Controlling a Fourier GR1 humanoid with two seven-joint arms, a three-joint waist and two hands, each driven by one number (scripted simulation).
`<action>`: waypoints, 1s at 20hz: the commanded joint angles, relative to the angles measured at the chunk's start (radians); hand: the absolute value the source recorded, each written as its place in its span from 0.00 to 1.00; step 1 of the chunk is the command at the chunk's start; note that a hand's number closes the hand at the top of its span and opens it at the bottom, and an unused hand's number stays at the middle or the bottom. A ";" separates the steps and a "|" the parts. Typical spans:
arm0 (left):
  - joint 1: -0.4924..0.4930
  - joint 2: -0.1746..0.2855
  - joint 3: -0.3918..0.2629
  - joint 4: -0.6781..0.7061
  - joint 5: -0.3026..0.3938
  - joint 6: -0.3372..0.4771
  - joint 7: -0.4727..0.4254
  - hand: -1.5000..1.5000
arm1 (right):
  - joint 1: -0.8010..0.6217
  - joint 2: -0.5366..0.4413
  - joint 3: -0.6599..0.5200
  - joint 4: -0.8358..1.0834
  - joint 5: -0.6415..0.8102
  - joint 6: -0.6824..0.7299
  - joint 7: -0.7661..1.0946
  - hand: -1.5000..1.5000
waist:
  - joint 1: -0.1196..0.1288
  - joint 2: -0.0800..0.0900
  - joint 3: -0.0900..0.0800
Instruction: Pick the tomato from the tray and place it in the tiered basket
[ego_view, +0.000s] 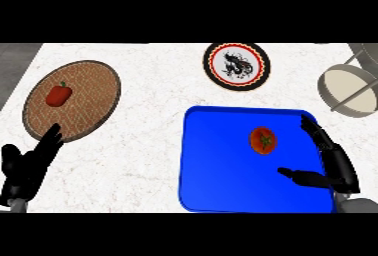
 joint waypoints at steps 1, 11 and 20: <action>0.016 -0.028 -0.021 -0.013 -0.024 0.023 0.010 0.50 | -0.041 -0.130 0.077 -0.023 0.074 0.107 0.160 0.00 | -0.001 -0.005 0.000; 0.066 -0.028 0.038 -0.123 -0.055 0.026 0.073 0.50 | -0.194 -0.107 0.101 -0.256 0.087 0.218 0.585 0.00 | -0.004 -0.006 0.001; 0.059 -0.064 0.097 -0.015 -0.090 -0.060 0.019 0.50 | -0.144 -0.143 0.084 -0.355 0.122 0.348 0.789 0.00 | -0.013 -0.005 0.001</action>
